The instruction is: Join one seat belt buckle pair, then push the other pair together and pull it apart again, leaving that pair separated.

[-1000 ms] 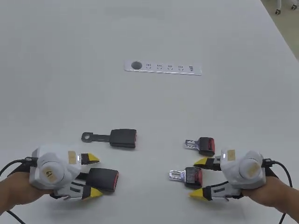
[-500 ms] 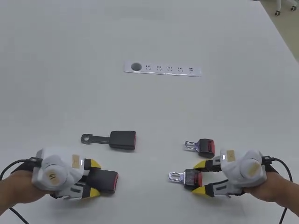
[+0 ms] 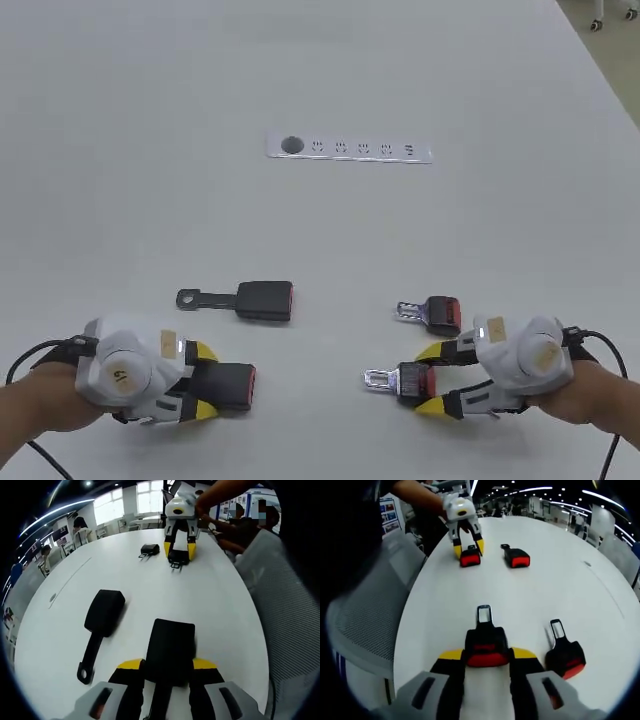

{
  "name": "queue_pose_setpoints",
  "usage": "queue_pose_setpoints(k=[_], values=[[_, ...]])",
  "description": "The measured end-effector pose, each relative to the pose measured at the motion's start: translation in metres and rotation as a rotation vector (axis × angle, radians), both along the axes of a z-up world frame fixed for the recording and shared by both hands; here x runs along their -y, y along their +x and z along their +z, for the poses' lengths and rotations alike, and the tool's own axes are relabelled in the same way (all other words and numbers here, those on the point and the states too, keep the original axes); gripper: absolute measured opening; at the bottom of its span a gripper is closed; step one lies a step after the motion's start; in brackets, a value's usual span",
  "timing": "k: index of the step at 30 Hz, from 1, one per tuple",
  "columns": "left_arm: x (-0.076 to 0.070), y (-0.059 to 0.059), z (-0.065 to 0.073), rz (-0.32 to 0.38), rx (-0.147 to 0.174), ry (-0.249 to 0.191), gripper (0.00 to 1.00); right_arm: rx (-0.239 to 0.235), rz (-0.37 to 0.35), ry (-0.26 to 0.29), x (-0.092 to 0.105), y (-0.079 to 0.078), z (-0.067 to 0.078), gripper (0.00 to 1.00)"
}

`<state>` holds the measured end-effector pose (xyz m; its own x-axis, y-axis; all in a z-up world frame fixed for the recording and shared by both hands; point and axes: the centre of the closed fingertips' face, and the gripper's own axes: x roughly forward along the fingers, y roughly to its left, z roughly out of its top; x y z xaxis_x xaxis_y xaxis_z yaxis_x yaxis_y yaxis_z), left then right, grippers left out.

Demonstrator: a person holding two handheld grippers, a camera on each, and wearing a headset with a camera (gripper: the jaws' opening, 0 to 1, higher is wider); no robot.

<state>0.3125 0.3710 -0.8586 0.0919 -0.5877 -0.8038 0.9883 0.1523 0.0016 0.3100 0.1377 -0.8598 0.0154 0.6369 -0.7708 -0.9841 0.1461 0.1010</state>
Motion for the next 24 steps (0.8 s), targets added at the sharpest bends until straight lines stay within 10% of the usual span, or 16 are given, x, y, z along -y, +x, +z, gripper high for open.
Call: queue_pose_setpoints(k=[24], values=[[-0.0015, -0.0003, -0.0007, -0.014, -0.019, 0.022, 0.36, 0.008, 0.041, -0.011, -0.0013, -0.0077, 0.0001, 0.35]])
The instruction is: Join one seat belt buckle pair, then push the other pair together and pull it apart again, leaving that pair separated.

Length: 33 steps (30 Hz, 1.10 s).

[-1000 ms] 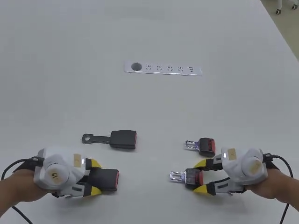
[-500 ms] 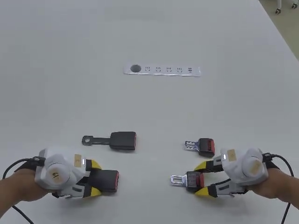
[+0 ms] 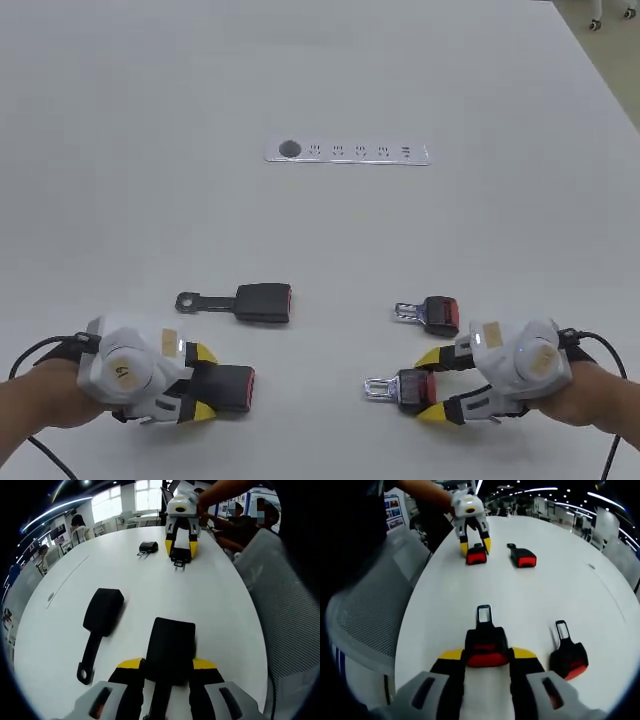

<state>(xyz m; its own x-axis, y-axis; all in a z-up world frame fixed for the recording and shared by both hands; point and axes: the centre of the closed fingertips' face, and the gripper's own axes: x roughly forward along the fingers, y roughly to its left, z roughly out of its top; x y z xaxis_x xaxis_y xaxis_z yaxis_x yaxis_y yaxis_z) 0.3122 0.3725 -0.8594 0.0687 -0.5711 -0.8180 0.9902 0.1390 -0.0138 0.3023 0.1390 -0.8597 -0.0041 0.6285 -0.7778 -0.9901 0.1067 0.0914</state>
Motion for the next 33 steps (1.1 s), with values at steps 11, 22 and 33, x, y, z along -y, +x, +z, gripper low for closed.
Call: queue_pose_setpoints(k=[11, 22, 33], values=[[0.0, 0.0, 0.0, 0.0, -0.004, 0.005, 0.36, -0.007, 0.009, 0.018, -0.017, 0.001, 0.0, 0.35], [0.0, 0.0, 0.0, 0.0, -0.007, 0.016, 0.36, -0.004, 0.01, 0.051, -0.04, 0.005, -0.001, 0.35], [-0.001, 0.0, 0.0, 0.001, -0.009, 0.025, 0.36, 0.0, 0.016, 0.095, -0.071, 0.003, 0.0, 0.36]])
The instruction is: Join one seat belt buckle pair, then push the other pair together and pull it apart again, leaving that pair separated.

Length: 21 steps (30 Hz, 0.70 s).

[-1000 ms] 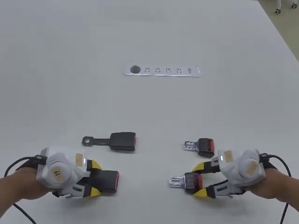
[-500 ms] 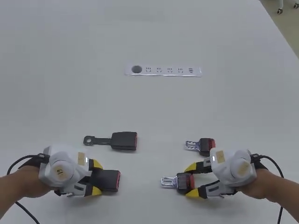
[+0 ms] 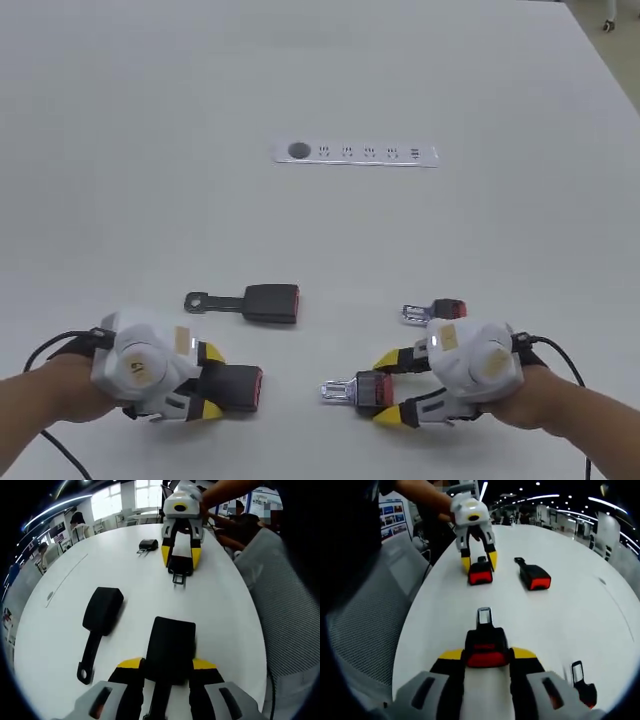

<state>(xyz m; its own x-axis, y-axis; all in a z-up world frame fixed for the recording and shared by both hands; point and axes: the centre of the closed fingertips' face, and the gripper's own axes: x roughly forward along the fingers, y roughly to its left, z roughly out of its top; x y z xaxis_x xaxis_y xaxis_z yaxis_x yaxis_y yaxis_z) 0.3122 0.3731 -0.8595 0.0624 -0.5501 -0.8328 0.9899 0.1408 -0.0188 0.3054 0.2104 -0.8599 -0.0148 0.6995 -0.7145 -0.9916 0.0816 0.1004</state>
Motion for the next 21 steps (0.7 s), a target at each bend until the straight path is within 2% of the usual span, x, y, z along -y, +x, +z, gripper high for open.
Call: queue_pose_setpoints(k=[10, 21], values=[[0.0, 0.0, 0.0, 0.0, -0.002, 0.008, 0.36, -0.01, -0.006, 0.041, -0.026, -0.002, 0.002, 0.36], [0.0, 0.0, 0.0, -0.002, -0.005, 0.019, 0.36, -0.027, -0.045, 0.093, -0.049, 0.0, 0.003, 0.36]])
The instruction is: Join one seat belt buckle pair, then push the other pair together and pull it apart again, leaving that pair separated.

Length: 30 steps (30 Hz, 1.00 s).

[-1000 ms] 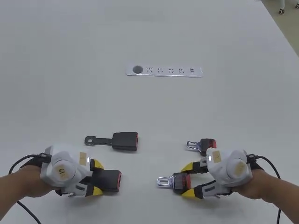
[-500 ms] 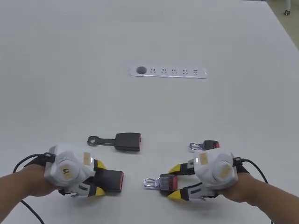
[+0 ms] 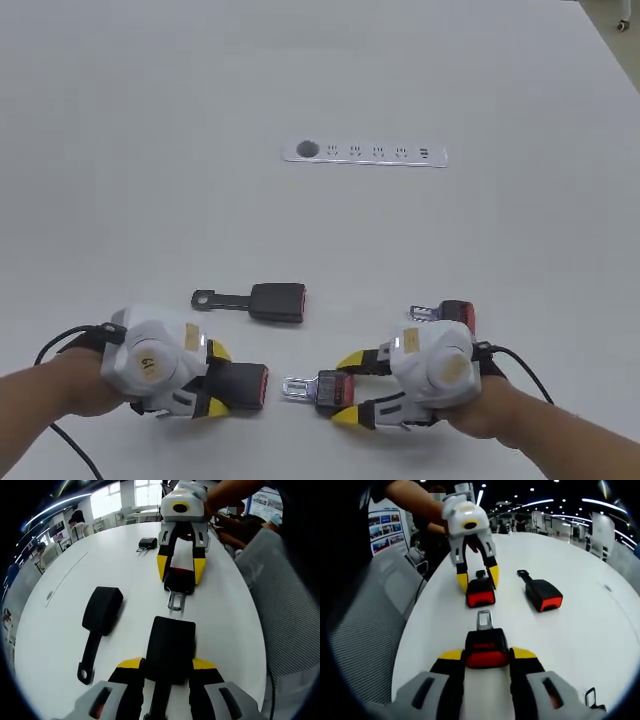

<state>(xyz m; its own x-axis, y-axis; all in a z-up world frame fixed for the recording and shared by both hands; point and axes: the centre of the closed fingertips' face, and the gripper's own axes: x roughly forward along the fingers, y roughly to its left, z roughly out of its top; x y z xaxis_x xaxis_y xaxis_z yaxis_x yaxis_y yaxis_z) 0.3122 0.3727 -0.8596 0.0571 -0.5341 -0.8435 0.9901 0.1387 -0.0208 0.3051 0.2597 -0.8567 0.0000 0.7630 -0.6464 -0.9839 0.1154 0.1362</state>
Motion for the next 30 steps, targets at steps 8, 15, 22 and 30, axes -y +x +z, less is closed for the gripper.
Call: queue_pose_setpoints(k=[8, 15, 22, 30], values=[[0.0, 0.0, 0.0, -0.003, 0.0, 0.003, 0.36, -0.01, 0.004, 0.015, -0.017, 0.004, 0.001, 0.36], [0.0, 0.001, 0.0, -0.003, -0.002, 0.002, 0.35, -0.007, 0.019, 0.022, -0.031, 0.003, 0.001, 0.36], [0.0, 0.001, 0.0, -0.008, -0.001, 0.01, 0.35, -0.014, 0.01, 0.026, -0.035, 0.003, 0.001, 0.36], [-0.001, 0.001, 0.0, -0.022, 0.003, 0.019, 0.35, -0.005, 0.002, 0.013, -0.04, 0.002, 0.0, 0.35]])
